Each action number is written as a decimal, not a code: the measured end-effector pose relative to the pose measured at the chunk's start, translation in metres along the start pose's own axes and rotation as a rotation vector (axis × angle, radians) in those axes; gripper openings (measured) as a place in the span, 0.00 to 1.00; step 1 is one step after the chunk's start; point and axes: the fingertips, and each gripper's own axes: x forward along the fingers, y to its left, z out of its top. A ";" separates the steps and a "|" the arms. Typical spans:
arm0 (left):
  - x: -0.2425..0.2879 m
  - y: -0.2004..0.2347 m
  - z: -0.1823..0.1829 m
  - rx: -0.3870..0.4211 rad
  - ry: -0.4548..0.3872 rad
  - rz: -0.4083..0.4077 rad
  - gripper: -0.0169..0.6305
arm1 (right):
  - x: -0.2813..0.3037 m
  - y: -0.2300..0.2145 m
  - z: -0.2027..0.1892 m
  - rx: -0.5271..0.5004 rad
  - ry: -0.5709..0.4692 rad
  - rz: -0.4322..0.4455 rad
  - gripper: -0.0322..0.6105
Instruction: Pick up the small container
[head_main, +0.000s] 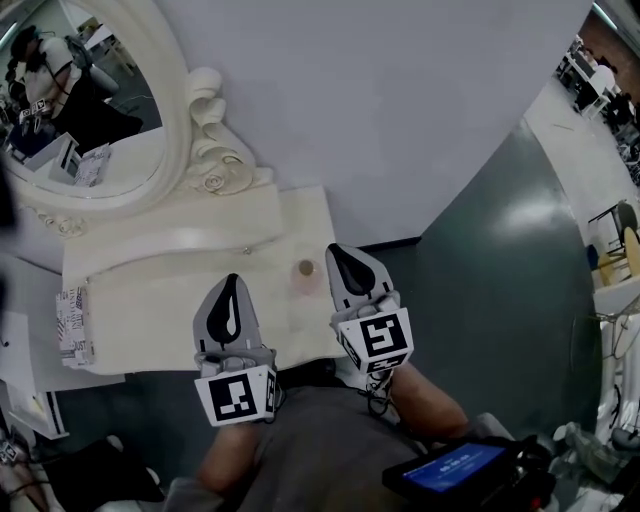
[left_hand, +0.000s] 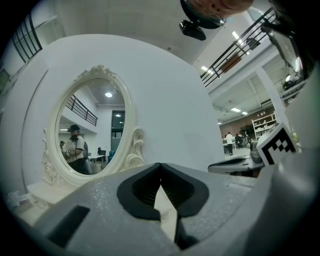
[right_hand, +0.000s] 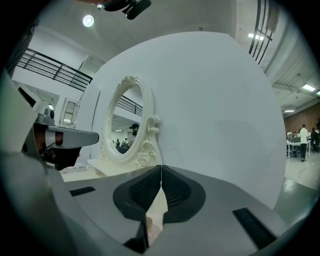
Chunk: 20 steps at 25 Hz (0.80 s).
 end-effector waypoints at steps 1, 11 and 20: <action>0.002 0.002 0.000 -0.001 -0.003 0.005 0.05 | 0.003 0.000 0.000 -0.002 0.001 0.004 0.07; 0.021 0.019 -0.026 -0.033 0.044 0.011 0.05 | 0.030 0.004 -0.018 0.001 0.042 0.025 0.07; 0.034 0.020 -0.071 -0.070 0.141 -0.027 0.05 | 0.040 0.011 -0.058 0.020 0.099 0.021 0.07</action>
